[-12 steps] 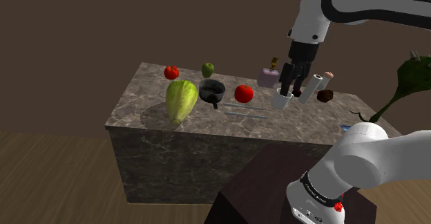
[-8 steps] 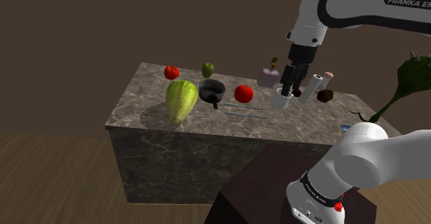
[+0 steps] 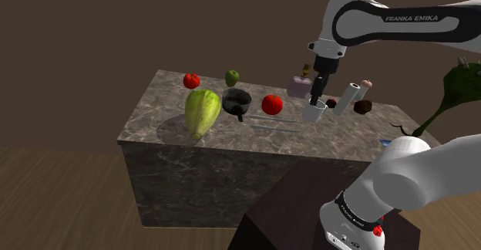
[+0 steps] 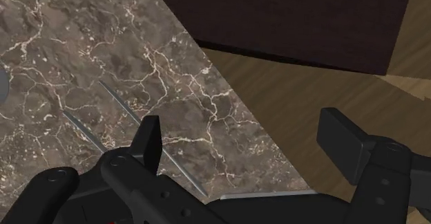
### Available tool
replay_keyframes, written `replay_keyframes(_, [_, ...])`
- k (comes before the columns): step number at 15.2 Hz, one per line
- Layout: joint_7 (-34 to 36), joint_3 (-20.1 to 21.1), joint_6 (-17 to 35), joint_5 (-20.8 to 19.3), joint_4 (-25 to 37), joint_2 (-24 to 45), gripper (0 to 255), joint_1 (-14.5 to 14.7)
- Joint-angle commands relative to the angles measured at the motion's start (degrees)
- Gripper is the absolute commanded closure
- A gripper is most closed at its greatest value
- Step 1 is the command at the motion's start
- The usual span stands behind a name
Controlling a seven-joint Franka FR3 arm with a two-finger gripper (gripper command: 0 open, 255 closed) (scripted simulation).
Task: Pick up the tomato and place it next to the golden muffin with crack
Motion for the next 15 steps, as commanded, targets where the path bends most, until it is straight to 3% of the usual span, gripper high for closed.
replay_keyframes(1, [-4.7,-1.9,3.1,-1.7,0.3,2.7,0,0.3])
replay_keyframes(8, [-20.7,-8.5,14.0,-4.8,5.4,15.6,0,1.7])
replay_keyframes(15, [-37.2,-12.5,23.3,-2.2,14.1,30.7,0,2.9])
